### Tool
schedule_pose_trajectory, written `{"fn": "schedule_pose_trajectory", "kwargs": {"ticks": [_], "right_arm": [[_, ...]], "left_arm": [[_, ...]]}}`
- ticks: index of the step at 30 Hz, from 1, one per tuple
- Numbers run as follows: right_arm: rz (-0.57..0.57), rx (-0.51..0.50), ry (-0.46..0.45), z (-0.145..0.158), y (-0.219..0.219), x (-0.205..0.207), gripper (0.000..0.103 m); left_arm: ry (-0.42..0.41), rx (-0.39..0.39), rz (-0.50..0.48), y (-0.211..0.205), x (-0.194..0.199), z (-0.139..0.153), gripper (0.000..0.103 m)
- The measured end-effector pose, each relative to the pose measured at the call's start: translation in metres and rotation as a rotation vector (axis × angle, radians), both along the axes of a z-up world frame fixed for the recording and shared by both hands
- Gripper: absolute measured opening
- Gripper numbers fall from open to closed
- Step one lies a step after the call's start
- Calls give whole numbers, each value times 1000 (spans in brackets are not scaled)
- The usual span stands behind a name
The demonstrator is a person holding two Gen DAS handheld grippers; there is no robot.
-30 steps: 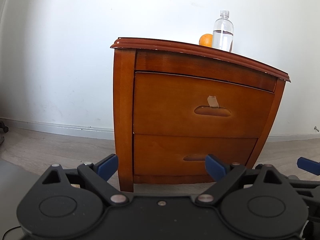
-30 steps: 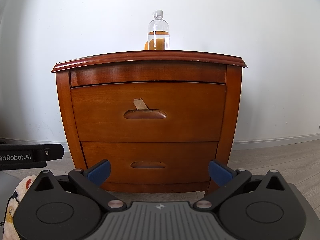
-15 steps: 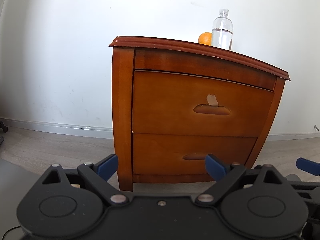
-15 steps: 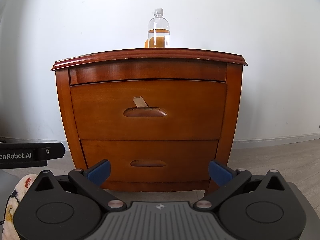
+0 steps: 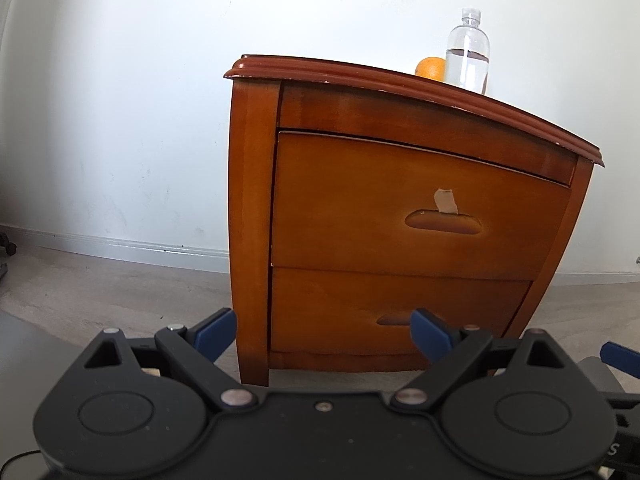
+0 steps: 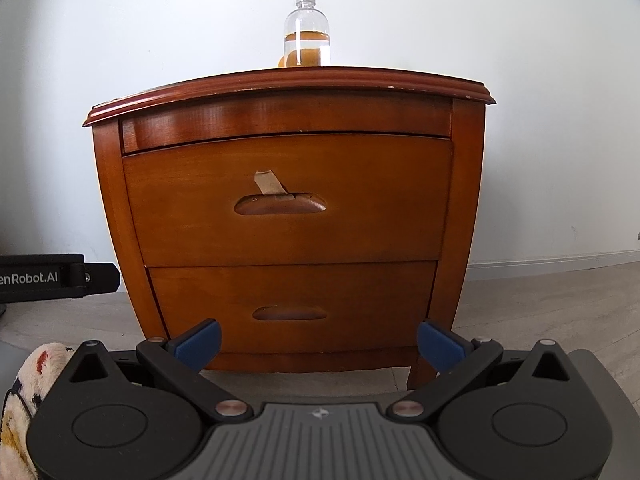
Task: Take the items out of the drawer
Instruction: 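Move the left gripper to the upper drawer's handle and hook it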
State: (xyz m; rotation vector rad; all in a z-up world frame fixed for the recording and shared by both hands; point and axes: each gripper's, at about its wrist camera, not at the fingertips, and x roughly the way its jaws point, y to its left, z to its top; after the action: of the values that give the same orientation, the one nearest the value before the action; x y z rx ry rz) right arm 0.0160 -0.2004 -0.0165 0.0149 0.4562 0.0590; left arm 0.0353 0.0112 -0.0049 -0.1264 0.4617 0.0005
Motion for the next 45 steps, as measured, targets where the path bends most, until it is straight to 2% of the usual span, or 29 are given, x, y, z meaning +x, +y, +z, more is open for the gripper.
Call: {"fn": "schedule_pose_trajectory", "kwargs": {"ticks": [7, 12, 21, 30, 33, 35, 41, 43, 45], "right_arm": [[-26, -50, -15, 1, -4, 28, 103], [-38, -68, -42, 6, -9, 55, 103], [-63, -164, -84, 10, -14, 106, 103], [-60, -176, -87, 9, -23, 149, 103], [-69, -168, -81, 9, -29, 157, 103], [-81, -160, -79, 9, -35, 160, 103], [-116, -161, -68, 7, -50, 166, 103], [-124, -161, -65, 6, -54, 166, 103], [-130, -158, -63, 6, -57, 167, 103]], "left_arm": [[9, -114, -42, -3, 32, -9, 94], [-11, -228, -71, -6, 59, -15, 93], [-21, -331, -156, -26, 103, -27, 87], [-106, -384, -241, -41, 130, -34, 74], [-109, -410, -256, -45, 139, -36, 63], [-116, -438, -279, -48, 143, -38, 56], [-153, -545, -344, -53, 150, -44, 52], [-180, -583, -349, -54, 151, -45, 46], [-207, -623, -350, -54, 151, -46, 45]]}}
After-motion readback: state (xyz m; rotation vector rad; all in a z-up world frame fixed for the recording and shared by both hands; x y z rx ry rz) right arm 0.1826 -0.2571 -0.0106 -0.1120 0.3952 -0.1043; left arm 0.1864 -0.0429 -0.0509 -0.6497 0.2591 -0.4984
